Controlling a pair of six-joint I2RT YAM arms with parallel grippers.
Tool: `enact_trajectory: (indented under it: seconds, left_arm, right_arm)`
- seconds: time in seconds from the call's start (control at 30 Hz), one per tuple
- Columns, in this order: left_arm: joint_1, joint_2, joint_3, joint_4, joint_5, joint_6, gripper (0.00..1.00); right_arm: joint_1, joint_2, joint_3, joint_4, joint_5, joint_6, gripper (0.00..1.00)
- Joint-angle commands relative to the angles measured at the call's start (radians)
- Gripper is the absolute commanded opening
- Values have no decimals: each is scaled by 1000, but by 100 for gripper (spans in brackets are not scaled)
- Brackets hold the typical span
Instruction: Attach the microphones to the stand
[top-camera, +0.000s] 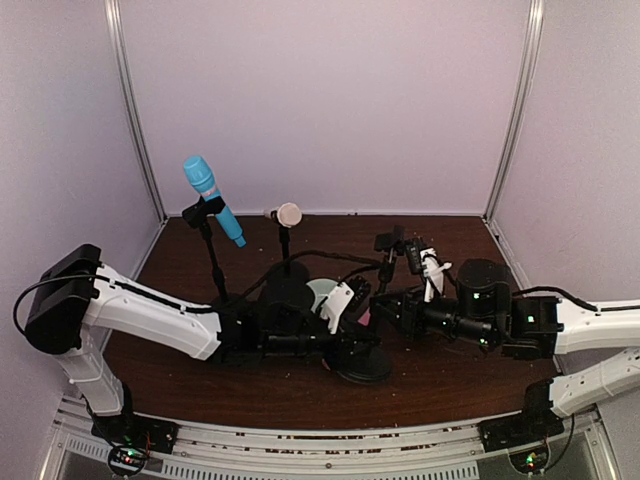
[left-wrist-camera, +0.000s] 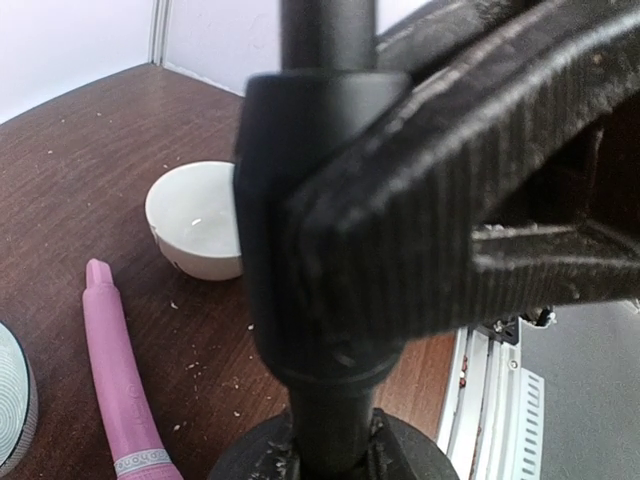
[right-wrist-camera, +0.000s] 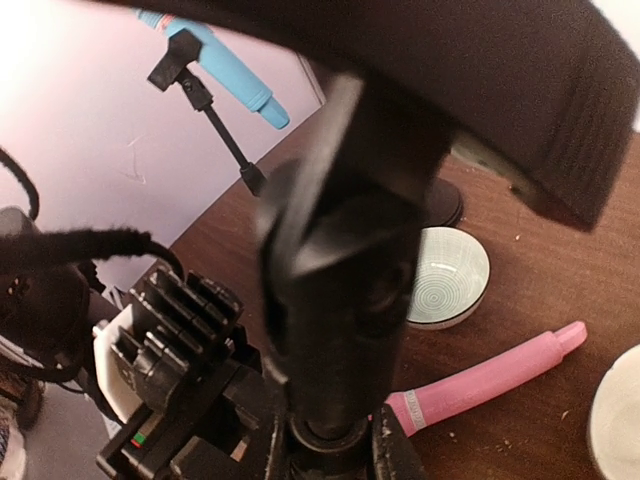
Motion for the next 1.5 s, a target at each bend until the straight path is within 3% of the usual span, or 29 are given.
enact_trajectory:
  seconds: [0.0, 0.2, 0.4, 0.5, 0.6, 0.67, 0.77, 0.9, 1.17, 1.47]
  left_arm:
    - [-3, -59, -24, 199, 66, 36, 0]
    - [26, -66, -83, 299, 235, 83, 0]
    - [82, -66, -176, 486, 461, 50, 0]
    - [92, -64, -191, 543, 515, 15, 0]
    - [93, -59, -180, 535, 525, 5, 0]
    - [93, -59, -176, 532, 517, 0, 0]
    - [92, -69, -170, 504, 472, 1, 0]
    - [91, -106, -168, 431, 351, 12, 0]
    - [25, -152, -123, 200, -128, 21, 0]
    - [-23, -155, -105, 122, -294, 36, 0]
  right_arm:
    - [-3, -7, -28, 105, -88, -53, 0]
    - [-10, -106, -107, 165, -272, -256, 0]
    - [-17, -205, -124, 80, -414, -381, 2]
    - [-18, -248, -128, 31, -402, -434, 4]
    - [-18, -282, -134, -3, -345, -470, 14]
    - [-17, -294, -136, -6, -278, -462, 37]
    - [-17, -284, -137, -13, -162, -412, 55]
    - [-17, -271, -146, -22, -154, -336, 64]
    - [19, -182, -131, 85, 47, -101, 62]
    - [39, 37, 61, 69, 68, -116, 60]
